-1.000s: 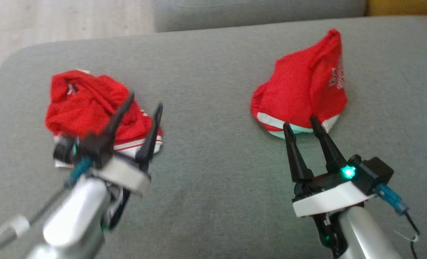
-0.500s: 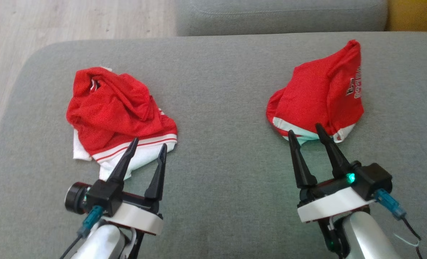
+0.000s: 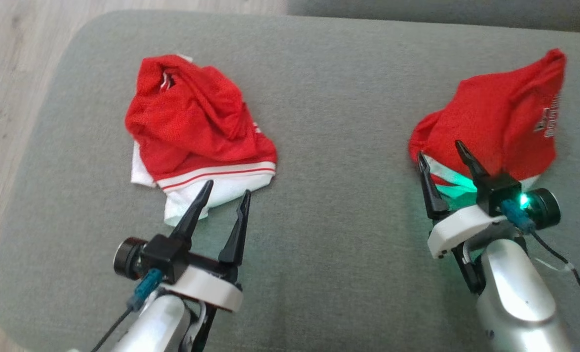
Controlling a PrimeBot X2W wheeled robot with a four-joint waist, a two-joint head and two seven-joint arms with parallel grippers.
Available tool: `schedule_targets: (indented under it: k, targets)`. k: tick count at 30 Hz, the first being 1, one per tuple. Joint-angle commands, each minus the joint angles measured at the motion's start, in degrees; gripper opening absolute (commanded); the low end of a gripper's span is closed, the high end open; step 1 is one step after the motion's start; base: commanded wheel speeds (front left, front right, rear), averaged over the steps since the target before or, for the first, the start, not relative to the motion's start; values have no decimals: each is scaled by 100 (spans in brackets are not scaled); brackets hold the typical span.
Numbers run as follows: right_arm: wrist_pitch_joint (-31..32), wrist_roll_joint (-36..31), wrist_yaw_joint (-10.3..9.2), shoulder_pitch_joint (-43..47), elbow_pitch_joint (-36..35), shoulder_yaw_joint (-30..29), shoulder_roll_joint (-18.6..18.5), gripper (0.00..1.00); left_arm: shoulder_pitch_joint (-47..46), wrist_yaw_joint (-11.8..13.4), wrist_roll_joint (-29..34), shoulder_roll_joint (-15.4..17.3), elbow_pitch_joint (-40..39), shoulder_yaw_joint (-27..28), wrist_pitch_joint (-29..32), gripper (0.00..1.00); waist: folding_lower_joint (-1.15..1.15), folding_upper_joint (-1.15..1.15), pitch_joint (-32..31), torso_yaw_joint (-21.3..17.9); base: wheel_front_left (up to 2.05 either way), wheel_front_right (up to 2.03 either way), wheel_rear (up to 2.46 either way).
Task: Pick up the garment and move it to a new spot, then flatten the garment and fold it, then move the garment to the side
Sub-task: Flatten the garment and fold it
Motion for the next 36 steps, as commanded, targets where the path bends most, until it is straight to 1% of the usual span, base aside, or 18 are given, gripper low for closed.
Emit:
schedule_targets:
  k: [1,5,7,8,9,10,14,17,19,21,24,27,31,34,36]
  targets:
    - [-21,-71,-4,-174,-69,97,-6,100,-277,-21,79,28,-133,232,-54,100,-1,0,99,112,0,0,0]
    - [-17,-390,-4,-360,335,-78,-6,100,-279,-89,153,-61,-70,357,-54,100,-1,0,153,185,0,0,0]
    - [-39,-439,-4,-430,471,-146,-6,100,-274,-125,195,-92,-48,420,-54,100,-1,0,168,194,0,0,0]
    - [-59,-402,-4,-461,530,-183,-6,87,-271,-142,218,-109,-36,446,-54,100,-1,0,167,195,0,0,0]
    - [-83,-358,-4,-490,585,-203,-6,40,-266,-160,241,-126,-23,471,-54,100,-1,0,161,191,0,0,0]
    - [-108,-327,-4,-515,637,-200,-6,0,-262,-178,262,-141,-8,493,-54,100,-1,0,151,181,0,0,0]
    - [-212,-121,-4,-565,743,-113,-6,0,-229,-246,341,-191,54,579,-54,100,-1,0,48,99,0,0,0]
    - [-268,140,-4,-578,651,-16,-6,0,-180,-288,380,-235,78,647,-54,100,-1,0,-76,13,0,0,0]
    - [-286,321,-4,-587,511,77,-6,0,-129,-312,403,-259,94,687,-54,100,-1,0,-173,-46,0,0,0]
    - [-294,649,-4,-617,169,260,-6,0,-51,-344,435,-291,108,746,-54,100,-1,0,-330,-120,0,0,0]
    - [-296,896,-4,-725,-153,489,-6,0,35,-377,452,-329,102,816,-54,100,-1,0,-482,-155,0,0,0]
    - [-297,1140,-4,-1032,-375,722,-6,0,94,-421,493,-346,119,852,-54,100,-1,0,-609,-149,0,0,0]
    - [-297,1558,-4,-1734,-609,951,-6,0,153,-456,535,-345,118,923,-54,100,-1,0,-741,-118,0,0,0]
    - [-298,2003,-4,-2277,-795,821,-6,0,218,-473,542,-348,124,986,-54,100,-1,0,-829,-112,0,0,0]
    - [-298,2066,-4,-2420,-807,717,-6,0,241,-476,545,-348,126,1006,-54,100,-1,0,-852,-120,0,0,0]
